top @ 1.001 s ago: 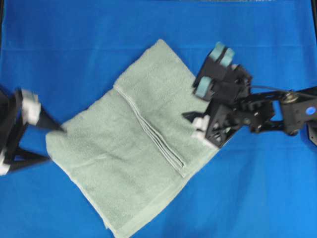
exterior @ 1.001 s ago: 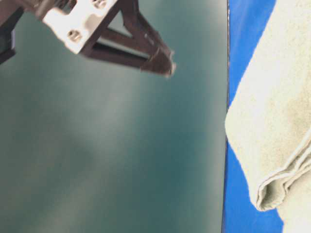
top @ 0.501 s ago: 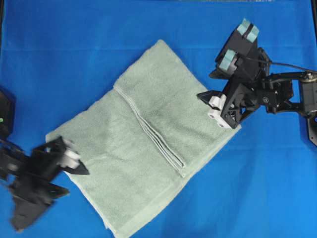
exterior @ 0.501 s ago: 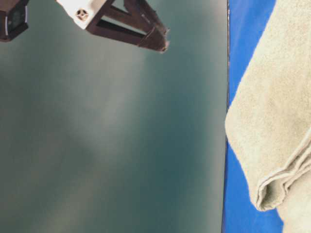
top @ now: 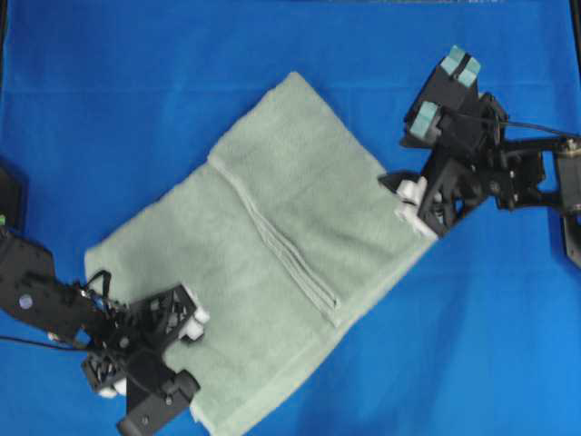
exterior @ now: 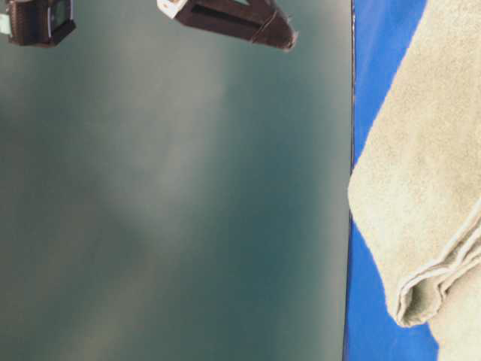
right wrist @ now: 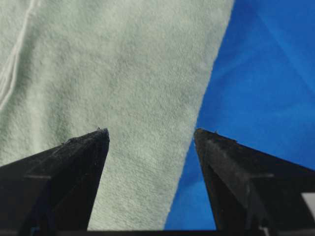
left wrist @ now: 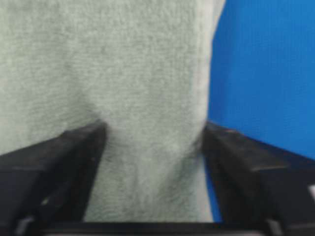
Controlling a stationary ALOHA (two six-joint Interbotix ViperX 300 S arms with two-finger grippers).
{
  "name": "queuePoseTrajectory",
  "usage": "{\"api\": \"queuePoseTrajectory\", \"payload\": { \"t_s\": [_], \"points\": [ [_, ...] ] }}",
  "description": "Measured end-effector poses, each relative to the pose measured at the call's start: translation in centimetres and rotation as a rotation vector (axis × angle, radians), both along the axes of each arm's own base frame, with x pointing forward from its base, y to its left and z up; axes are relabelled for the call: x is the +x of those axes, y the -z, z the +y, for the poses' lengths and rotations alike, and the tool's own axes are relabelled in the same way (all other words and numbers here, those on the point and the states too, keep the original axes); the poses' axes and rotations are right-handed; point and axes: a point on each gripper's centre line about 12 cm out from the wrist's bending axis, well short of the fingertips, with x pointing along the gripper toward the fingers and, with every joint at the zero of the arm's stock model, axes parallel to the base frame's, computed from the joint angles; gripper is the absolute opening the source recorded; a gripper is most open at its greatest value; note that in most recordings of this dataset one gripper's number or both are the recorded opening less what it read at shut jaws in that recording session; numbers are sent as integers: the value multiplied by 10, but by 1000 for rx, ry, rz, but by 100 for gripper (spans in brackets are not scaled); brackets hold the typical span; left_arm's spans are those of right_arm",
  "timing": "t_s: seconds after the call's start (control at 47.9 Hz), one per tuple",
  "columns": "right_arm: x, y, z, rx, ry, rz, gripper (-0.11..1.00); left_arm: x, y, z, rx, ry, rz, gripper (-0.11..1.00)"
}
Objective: Fold a bath towel.
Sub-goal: 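Grasp the lower end with the left gripper and fold it up over the top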
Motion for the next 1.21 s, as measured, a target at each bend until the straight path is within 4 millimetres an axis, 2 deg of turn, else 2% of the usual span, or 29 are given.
{"api": "queuePoseTrajectory", "payload": {
  "t_s": [0.125, 0.188, 0.313, 0.417, 0.542, 0.626, 0.751, 0.835, 0.96, 1.085, 1.148, 1.21],
  "points": [
    [-6, -1, -1, 0, 1, -6, 67, 0, 1, -1, 9, 17, -5, 24],
    [-10, -3, -1, 1, 1, -13, 67, 0, 2, -1, 15, 23, -4, 11],
    [-19, -5, -2, 0, 4, -23, 67, -2, 1, 1, 30, 13, 31, 9],
    [-32, -8, -5, -7, 23, -17, 67, -3, -10, 5, 61, 2, 77, 9],
    [-54, -12, -10, -26, 64, 6, 67, 4, -45, 14, 121, -16, 120, 9],
    [-69, -17, -15, -41, 94, 19, 67, 14, -70, 28, 198, -39, 140, 9],
    [-90, -20, -20, -65, 122, 45, 67, 43, -106, 68, 380, -87, 140, 9],
    [-101, -22, -22, -79, 128, 55, 67, 67, -122, 95, 469, -102, 123, 9],
    [-108, -22, -23, -94, 113, 61, 67, 121, -135, 144, 585, 8, 52, 9],
    [-108, -16, -23, -100, 107, 83, 67, 166, -125, 192, 651, 88, 17, 9],
    [-108, -13, -22, -101, 101, 90, 67, 187, -108, 212, 652, 120, 16, 9],
    [-108, -10, -22, -100, 95, 89, 67, 203, -89, 221, 621, 124, 17, 9]
  ]
}}
